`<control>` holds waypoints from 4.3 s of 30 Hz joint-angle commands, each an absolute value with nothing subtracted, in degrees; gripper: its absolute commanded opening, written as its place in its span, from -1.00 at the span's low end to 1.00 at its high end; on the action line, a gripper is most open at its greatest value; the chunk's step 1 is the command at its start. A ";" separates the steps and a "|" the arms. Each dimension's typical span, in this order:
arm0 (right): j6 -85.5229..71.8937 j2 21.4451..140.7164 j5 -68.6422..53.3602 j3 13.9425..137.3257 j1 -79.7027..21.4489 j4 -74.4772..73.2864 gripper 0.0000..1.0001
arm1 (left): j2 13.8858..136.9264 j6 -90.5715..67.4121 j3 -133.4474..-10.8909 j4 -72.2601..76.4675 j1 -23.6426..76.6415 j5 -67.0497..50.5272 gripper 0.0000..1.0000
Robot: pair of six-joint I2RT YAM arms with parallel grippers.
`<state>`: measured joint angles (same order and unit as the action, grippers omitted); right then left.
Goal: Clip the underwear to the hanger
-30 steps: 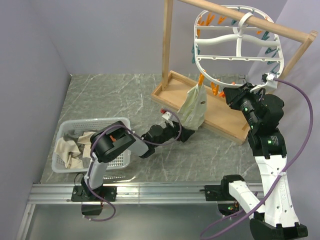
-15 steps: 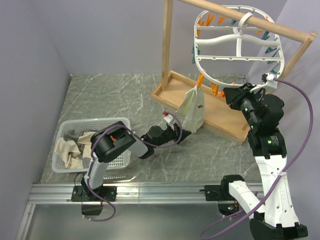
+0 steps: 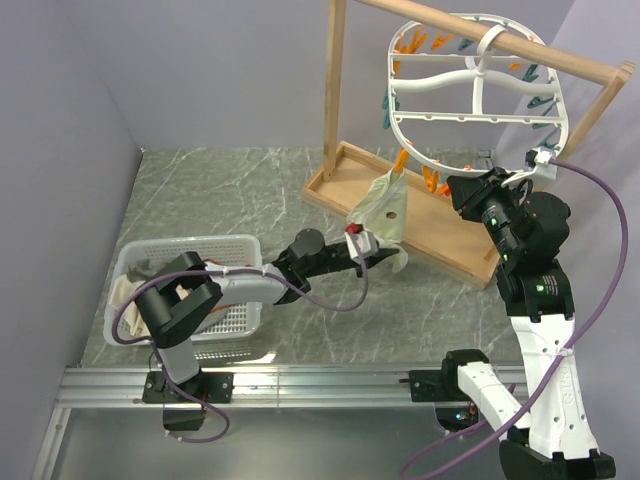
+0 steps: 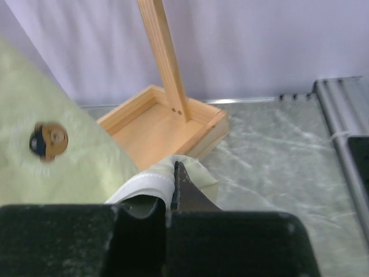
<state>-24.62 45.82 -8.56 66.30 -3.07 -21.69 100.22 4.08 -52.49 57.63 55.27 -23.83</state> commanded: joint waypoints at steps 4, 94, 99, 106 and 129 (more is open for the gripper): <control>-24.79 45.09 -9.58 66.09 -2.81 -19.60 -1.00 | 101.94 23.72 -66.85 38.43 56.69 -22.68 -0.99; -25.14 46.41 -11.95 65.92 -2.90 -17.40 -1.00 | 100.63 125.32 -86.83 -32.60 55.46 -18.37 0.99; -25.22 46.32 -12.04 65.57 -2.81 -17.23 -1.00 | 102.30 126.91 -87.36 -31.21 54.93 -16.62 0.99; -24.87 46.32 -11.69 65.39 -2.90 -17.40 -1.00 | 107.05 129.55 -90.96 -27.07 53.26 -17.04 0.99; -25.31 46.23 -12.13 64.86 -2.72 -17.40 -1.00 | 100.46 133.59 -89.47 -32.87 53.96 -16.88 0.99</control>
<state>-24.64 46.78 -11.66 65.23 -2.98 -19.29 105.08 113.38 -88.82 -30.35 53.41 -16.56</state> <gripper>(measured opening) 0.248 0.994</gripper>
